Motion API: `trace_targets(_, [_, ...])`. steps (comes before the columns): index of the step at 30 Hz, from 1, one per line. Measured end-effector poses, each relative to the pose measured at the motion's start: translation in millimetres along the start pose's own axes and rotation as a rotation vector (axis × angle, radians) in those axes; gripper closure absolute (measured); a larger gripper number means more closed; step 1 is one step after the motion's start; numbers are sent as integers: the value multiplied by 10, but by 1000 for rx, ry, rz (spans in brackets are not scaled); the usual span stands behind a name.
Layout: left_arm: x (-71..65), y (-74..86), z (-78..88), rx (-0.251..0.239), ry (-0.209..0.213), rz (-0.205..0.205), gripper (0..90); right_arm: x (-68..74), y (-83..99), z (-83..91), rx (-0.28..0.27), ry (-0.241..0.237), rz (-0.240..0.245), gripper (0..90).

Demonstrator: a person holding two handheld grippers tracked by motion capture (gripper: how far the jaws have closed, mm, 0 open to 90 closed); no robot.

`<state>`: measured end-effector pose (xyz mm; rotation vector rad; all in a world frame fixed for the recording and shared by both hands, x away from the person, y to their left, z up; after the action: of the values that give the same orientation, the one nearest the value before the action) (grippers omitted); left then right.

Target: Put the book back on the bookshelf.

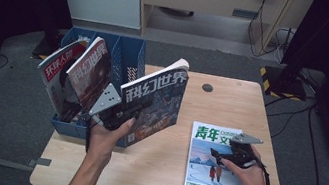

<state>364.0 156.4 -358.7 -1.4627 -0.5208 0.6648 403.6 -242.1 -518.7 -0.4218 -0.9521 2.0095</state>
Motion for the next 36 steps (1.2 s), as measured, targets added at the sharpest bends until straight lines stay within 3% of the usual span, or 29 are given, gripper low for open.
trace_targets(14, [100, -116, 238, -14, -36, -13, 825, -12, 7, 4, 5, 2, -6, 114])
trace_targets(36, [326, -268, 503, -45, -100, 9, 825, -27, 27, 0, 8, 8, -12, 118])
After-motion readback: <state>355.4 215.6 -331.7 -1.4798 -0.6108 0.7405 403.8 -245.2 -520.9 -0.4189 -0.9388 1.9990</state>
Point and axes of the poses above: each handheld gripper's, and its own axes: z roughly backward along the jaws, y roughly out of its underside, x roughly to its left, the point moved 1 cm from there along -z, roughly forward along the jaws
